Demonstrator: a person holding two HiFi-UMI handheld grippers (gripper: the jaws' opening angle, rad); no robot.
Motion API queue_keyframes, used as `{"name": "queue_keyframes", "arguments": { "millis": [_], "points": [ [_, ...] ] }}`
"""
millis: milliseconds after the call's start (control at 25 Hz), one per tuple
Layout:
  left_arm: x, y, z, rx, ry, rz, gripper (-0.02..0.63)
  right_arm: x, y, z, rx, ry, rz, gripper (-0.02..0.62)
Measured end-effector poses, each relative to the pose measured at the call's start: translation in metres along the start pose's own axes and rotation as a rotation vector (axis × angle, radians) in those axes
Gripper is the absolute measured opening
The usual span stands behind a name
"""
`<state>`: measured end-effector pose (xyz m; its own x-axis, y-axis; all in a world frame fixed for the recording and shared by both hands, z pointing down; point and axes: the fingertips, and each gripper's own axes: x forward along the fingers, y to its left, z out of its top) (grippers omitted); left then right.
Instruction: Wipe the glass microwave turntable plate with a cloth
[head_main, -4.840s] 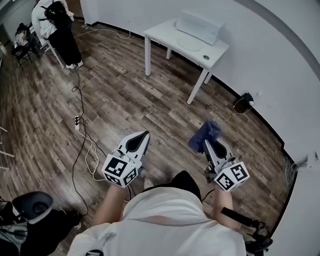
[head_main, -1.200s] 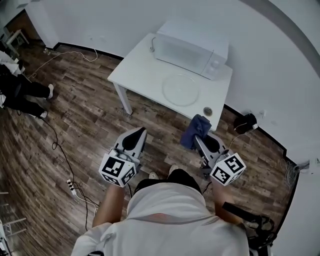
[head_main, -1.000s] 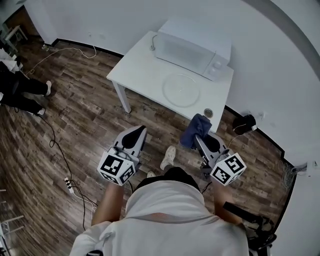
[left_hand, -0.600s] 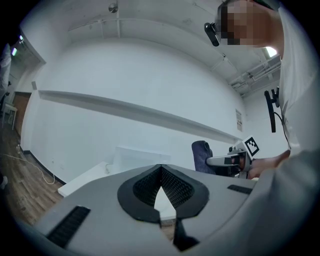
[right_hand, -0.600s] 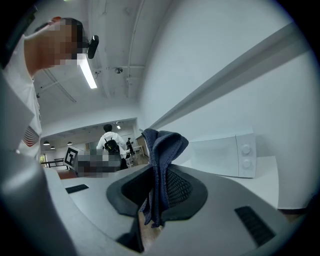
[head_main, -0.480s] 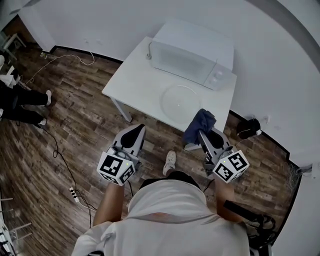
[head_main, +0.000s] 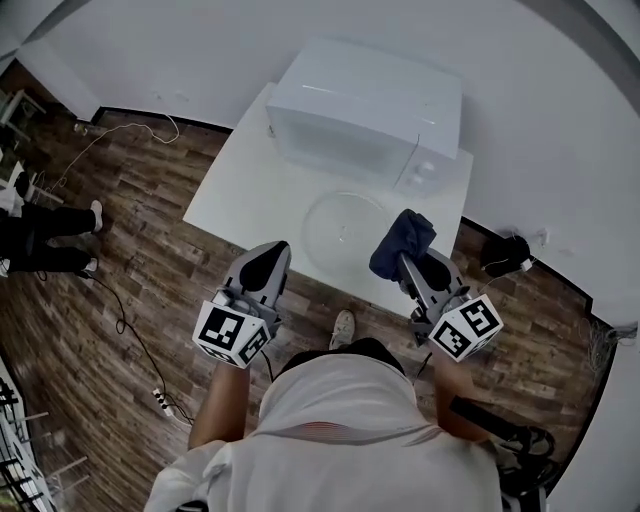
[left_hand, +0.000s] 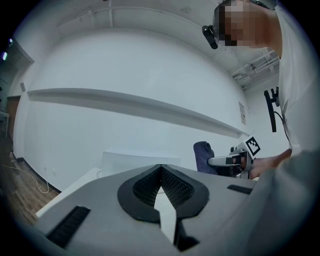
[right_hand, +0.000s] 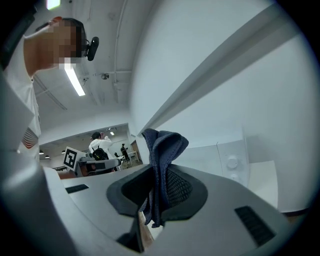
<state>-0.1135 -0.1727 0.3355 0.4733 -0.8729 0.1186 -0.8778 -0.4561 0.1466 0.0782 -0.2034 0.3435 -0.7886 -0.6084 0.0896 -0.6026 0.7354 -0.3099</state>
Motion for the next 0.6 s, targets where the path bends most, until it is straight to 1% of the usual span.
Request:
{"name": "queue_keyframes", "arguments": {
  "millis": [80, 200, 360, 480, 600],
  "points": [
    [0.019, 0.006, -0.001, 0.005, 0.015, 0.006, 0.011, 0.007, -0.017, 0.000, 0.017, -0.002, 0.004, 0.061],
    [0.040, 0.022, -0.007, 0.012, 0.049, 0.000, 0.011, 0.024, -0.038, -0.009, 0.059, 0.005, -0.013, 0.061],
    [0.056, 0.029, -0.011, 0.016, 0.081, -0.024, 0.011, 0.030, -0.052, -0.018, 0.101, 0.021, -0.041, 0.061],
    [0.069, 0.037, -0.013, 0.011, 0.085, -0.054, 0.011, 0.034, -0.059, -0.020, 0.115, 0.034, -0.075, 0.061],
    [0.082, 0.037, -0.018, 0.007, 0.091, -0.106, 0.011, 0.032, -0.061, -0.024, 0.127, 0.045, -0.110, 0.061]
  ]
}}
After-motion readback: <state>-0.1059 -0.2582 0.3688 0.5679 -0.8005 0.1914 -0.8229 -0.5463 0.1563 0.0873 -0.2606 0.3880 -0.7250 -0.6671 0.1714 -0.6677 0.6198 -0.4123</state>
